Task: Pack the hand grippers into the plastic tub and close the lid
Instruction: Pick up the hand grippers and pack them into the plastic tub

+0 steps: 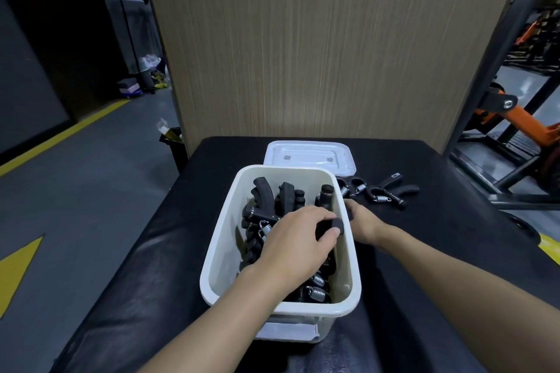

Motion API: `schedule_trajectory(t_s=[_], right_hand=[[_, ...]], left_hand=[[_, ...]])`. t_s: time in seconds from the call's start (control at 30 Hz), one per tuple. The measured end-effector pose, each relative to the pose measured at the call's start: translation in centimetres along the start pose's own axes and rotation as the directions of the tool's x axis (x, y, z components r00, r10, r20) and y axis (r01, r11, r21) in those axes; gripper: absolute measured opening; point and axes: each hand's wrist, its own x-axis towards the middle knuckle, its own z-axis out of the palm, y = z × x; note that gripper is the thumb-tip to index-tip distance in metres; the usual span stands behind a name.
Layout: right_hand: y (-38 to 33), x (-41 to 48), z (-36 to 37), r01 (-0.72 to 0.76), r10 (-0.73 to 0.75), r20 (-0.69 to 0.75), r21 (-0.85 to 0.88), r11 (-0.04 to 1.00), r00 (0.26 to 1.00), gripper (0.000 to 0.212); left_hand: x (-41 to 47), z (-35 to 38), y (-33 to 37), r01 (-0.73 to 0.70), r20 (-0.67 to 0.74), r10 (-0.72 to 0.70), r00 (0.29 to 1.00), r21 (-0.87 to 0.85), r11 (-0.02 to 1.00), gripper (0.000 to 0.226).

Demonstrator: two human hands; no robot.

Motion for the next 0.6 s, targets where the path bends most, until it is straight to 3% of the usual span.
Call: schedule_trajectory(t_s=[0.27, 0.33, 0.37, 0.43, 0.5, 0.6], right_hand=[[-1.7, 1.4, 0.4, -0.045, 0.045, -0.017, -0.015, 0.999, 0.999, 0.089], [-1.7, 1.8, 0.4, -0.036, 0.039, 0.014, -0.15, 0.988, 0.999, 0.067], [-1.7, 1.8, 0.4, -0.047, 0.045, -0.019, -0.167, 0.985, 0.999, 0.043], [-1.5, 2.3, 0.8, -0.042, 0.033, -0.121, -0.074, 0.996, 0.992, 0.009], [-1.5, 2.2, 1.3, -0.029, 0.023, -0.193, -0.028, 0.999, 0.981, 0.011], [-1.3, 2.2, 1.8, -0.042, 0.011, -0.269, -0.107, 0.993, 0.963, 0.013]], left_hand=[[0.0, 0.1, -0.1, 0.005, -0.048, -0.006, 0.999, -0.032, 0.999, 0.032], [0.0, 0.1, -0.2, 0.001, -0.05, -0.003, 0.999, -0.033, 0.999, 0.032], [0.0, 0.1, -0.2, 0.002, -0.051, -0.004, 0.999, -0.035, 0.999, 0.032], [0.0, 0.1, -0.2, 0.005, -0.051, -0.007, 0.999, -0.035, 0.999, 0.032], [0.0, 0.1, -0.2, 0.004, -0.05, -0.006, 0.999, -0.035, 0.999, 0.031], [0.0, 0.3, -0.3, -0.002, -0.041, 0.0, 0.999, -0.052, 0.999, 0.03]])
